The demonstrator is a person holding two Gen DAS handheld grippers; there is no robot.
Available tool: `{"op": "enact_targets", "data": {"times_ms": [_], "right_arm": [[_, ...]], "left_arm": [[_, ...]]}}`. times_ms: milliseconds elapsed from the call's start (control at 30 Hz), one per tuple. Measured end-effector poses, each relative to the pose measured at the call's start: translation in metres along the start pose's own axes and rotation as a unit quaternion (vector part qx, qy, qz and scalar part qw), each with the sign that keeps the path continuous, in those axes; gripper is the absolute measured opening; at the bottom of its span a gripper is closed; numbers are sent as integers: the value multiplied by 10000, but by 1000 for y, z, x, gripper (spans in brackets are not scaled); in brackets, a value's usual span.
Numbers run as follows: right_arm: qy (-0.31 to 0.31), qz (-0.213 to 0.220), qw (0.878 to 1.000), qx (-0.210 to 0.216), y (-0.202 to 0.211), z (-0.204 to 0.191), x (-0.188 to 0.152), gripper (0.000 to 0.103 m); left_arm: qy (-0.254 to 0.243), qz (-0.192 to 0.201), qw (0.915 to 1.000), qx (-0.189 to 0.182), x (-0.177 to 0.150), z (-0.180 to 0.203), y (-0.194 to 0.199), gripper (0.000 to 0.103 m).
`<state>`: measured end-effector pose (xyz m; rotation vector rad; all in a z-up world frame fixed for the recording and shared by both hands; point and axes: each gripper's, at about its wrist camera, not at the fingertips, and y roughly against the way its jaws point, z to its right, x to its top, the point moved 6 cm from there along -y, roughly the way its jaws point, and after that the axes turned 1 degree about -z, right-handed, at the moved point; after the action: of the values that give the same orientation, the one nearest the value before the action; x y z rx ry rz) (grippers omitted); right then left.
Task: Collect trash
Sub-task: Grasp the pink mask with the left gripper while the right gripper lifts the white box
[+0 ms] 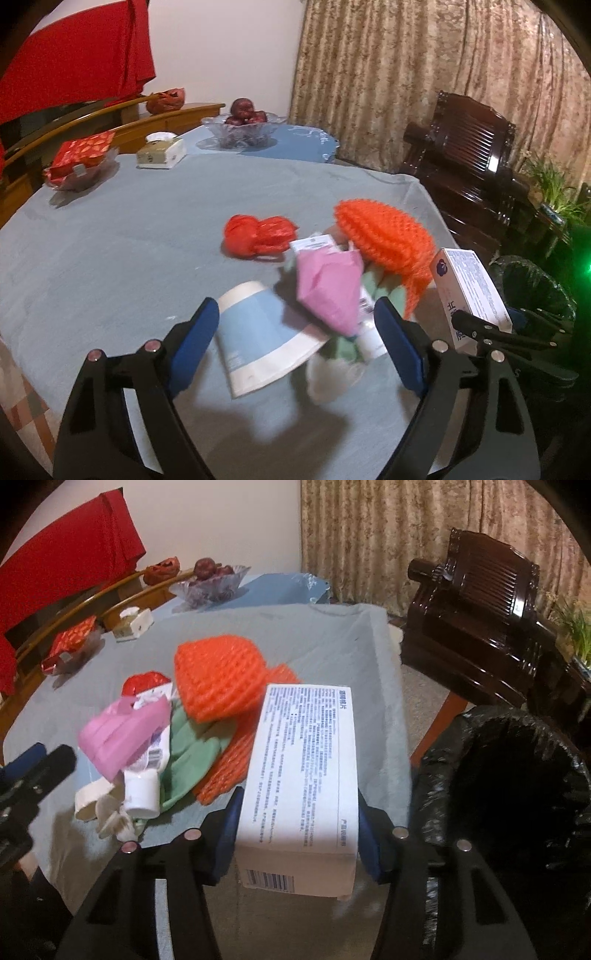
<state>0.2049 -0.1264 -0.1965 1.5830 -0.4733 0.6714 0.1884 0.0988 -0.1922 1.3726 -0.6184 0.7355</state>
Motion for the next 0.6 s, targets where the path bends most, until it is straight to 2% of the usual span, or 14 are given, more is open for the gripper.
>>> {"op": "enact_targets", "data": {"times_ms": [133,233,333,400,500,600], "right_arm": [[-77,20,10000,6,6,8,3,54],[-111,45,9999,3,9,14,5,54],[-127,76,9999,-2,11,18,7,54],[-151,85,9998,30,12,21,8,54],[-129,106,9998,53,14,21,9,54],[-98,161,9998,79,18,19,11,54]], "left_arm": [[-41,-41,9999,-107,5,11,-13,76],[-73,-165,9996,-199,7,19,-28,66],[-101,-342,9991,-241,5,22,-42,47],[-130,-470,9985,-260,2,24,-50,27],[-144,-439,9987,-236,-1,24,-48,19],[-141,-342,9991,-200,1,24,-40,16]]}}
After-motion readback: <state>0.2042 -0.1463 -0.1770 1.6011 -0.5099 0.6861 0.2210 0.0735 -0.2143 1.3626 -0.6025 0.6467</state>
